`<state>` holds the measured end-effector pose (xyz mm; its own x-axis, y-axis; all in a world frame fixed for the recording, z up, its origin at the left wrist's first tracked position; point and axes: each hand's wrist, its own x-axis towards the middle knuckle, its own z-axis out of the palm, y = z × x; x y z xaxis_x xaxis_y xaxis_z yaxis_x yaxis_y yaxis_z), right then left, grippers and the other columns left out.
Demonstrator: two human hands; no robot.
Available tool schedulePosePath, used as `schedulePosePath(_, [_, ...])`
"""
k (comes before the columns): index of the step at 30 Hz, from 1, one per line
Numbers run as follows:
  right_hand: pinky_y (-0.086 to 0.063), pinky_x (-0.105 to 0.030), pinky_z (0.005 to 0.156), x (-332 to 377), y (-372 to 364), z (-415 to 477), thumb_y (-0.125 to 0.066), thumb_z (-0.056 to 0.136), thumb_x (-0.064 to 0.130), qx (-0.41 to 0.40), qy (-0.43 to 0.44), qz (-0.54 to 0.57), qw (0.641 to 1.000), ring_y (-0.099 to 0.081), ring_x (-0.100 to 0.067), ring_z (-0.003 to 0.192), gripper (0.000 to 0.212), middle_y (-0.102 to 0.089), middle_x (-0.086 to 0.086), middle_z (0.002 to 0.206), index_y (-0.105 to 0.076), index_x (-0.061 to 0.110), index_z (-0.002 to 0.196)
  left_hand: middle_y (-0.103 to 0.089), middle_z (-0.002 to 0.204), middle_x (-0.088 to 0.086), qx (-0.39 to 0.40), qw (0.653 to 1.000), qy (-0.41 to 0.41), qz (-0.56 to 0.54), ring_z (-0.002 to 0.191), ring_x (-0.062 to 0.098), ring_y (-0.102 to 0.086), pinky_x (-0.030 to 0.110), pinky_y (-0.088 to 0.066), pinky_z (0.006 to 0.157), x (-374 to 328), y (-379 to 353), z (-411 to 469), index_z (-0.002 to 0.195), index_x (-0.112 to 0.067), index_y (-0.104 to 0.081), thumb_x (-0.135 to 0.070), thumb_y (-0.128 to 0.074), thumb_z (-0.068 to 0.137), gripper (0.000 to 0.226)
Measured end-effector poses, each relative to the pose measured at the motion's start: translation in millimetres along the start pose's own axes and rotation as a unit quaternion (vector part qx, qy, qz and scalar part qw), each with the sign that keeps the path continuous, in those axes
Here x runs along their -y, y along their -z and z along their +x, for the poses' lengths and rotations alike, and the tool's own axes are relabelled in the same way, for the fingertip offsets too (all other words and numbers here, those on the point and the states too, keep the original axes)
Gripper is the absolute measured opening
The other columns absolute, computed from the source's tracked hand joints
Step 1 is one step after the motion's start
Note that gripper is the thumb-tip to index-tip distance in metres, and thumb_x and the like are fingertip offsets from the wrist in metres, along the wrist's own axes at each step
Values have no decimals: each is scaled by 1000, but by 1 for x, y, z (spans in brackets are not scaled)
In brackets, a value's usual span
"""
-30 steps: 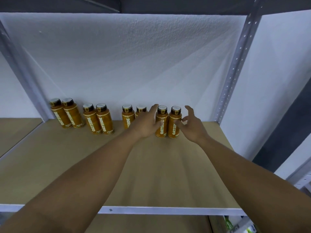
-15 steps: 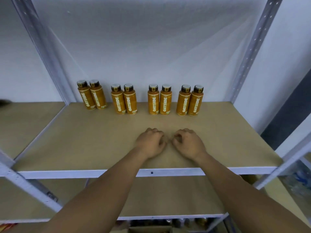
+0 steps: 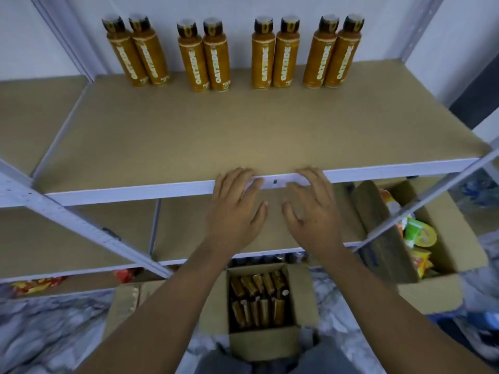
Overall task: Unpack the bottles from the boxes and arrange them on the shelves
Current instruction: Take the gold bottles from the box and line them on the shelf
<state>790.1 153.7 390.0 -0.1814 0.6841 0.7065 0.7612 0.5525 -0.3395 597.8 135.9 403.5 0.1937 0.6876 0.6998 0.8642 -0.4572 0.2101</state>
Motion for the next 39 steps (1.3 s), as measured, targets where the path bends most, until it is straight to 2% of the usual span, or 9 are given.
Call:
schedulePosePath(3, [-42, -46, 110, -5, -12, -40, -64, 93, 14, 30, 12, 30, 999, -59, -40, 118, 19, -66, -20, 116, -73, 0, 103, -60, 131, 25, 13, 1000, 0, -4, 130, 43, -53, 51, -41, 111, -8, -14, -44, 118, 4, -69, -15, -65, 93, 32])
schedulePosePath(7, [-50, -41, 97, -32, -46, -94, -63, 94, 26, 158, -79, 62, 982, -61, -32, 111, 26, -66, -13, 114, -73, 6, 108, -65, 120, 19, 104, 990, 88, -32, 114, 39, -60, 48, -52, 94, -7, -63, -107, 117, 0, -69, -21, -62, 95, 31])
schedulePosePath(13, [-47, -36, 86, -101, -117, -179, -56, 97, 45, 543, -211, 32, 812, -59, -28, 114, 41, -63, -5, 122, -61, 21, 131, -70, 114, 9, 369, 873, 311, -66, 103, 32, -66, 42, -55, 85, 7, -154, -200, 129, -19, -64, -33, -63, 92, 39])
schedulePosePath(16, [-41, -34, 68, -128, -159, -241, -52, 98, 48, 586, -235, 43, 774, -65, -29, 97, 35, -65, -3, 95, -63, 18, 114, -66, 116, 8, 466, 790, 384, -107, 100, 30, -66, 41, -55, 85, 21, -199, -259, 136, -30, -55, -43, -60, 95, 44])
schedulePosePath(19, [-49, -37, 81, -148, -197, -304, -56, 98, 44, 593, -297, 51, 747, -64, -28, 103, 40, -68, -7, 108, -62, 15, 125, -63, 127, 8, 510, 734, 432, -121, 106, 26, -64, 38, -53, 90, 33, -243, -321, 148, -29, -46, -48, -59, 98, 56])
schedulePosePath(25, [-39, -26, 65, -181, -274, -425, -55, 99, 50, 603, -346, 65, 716, -60, -18, 88, 45, -64, 1, 105, -57, 23, 135, -66, 132, 4, 511, 709, 461, -154, 114, 24, -64, 34, -51, 89, 59, -327, -439, 141, -23, -52, -45, -59, 99, 48])
schedulePosePath(28, [-46, -31, 86, -191, -308, -470, -54, 100, 47, 585, -374, 68, 717, -58, -25, 120, 49, -60, -2, 137, -50, 26, 144, -58, 143, 6, 505, 701, 480, -155, 124, 24, -59, 38, -50, 99, 70, -361, -483, 150, -23, -45, -44, -60, 99, 58])
schedulePosePath(30, [-53, -37, 91, -196, -328, -495, -55, 99, 44, 558, -391, 69, 729, -61, -23, 117, 49, -60, -2, 138, -48, 28, 145, -56, 146, 7, 487, 703, 492, -162, 129, 25, -56, 39, -50, 102, 77, -383, -507, 152, -24, -42, -41, -61, 99, 59])
schedulePosePath(39, [-42, -43, 105, -218, -379, -552, -63, 93, 34, 342, -345, 9, 874, -45, -30, 130, 51, -52, -12, 138, -53, 17, 141, -54, 146, 4, 417, 733, 496, -206, 133, 22, -52, 27, -42, 94, 96, -459, -558, 156, -26, -33, -33, -67, 96, 69])
